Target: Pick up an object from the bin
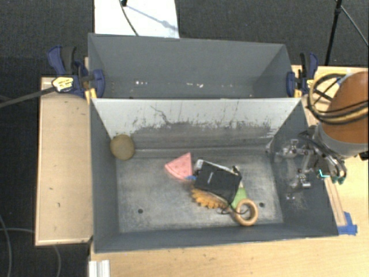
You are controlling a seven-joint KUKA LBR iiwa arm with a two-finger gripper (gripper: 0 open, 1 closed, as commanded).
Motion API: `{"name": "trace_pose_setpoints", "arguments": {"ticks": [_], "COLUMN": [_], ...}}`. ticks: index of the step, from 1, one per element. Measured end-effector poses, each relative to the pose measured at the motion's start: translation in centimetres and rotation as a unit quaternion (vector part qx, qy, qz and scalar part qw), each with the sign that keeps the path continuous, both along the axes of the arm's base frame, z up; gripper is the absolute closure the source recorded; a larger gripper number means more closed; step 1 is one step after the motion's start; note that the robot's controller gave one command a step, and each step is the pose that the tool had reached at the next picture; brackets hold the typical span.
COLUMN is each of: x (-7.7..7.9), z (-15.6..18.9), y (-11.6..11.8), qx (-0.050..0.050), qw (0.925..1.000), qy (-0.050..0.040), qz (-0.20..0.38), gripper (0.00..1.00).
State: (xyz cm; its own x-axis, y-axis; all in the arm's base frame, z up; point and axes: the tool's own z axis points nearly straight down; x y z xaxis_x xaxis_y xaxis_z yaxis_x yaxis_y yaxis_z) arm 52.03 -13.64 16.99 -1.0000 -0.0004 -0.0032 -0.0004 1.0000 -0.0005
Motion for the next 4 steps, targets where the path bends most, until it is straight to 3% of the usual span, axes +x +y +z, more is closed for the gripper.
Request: {"name": "trace_pose_setpoints", "arguments": {"ticks": [1, 2, 3, 4], "x": [0.0, -0.8, 0.8, -3.2], "z": [0.0, -4.6, -0.7, -4.6], "y": [0.0, 3.5, 9.9, 11.6], "qx": [0.0, 0.0, 0.0, 0.0], "qw": [1.0, 0.9979, 0.9892, 0.986], "qy": [0.0, -0.0012, -0.0014, 0.0], "qz": [0.001, 0.064, 0.146, 0.167], "gripper": [0.0, 0.0, 0.0, 0.0]}}
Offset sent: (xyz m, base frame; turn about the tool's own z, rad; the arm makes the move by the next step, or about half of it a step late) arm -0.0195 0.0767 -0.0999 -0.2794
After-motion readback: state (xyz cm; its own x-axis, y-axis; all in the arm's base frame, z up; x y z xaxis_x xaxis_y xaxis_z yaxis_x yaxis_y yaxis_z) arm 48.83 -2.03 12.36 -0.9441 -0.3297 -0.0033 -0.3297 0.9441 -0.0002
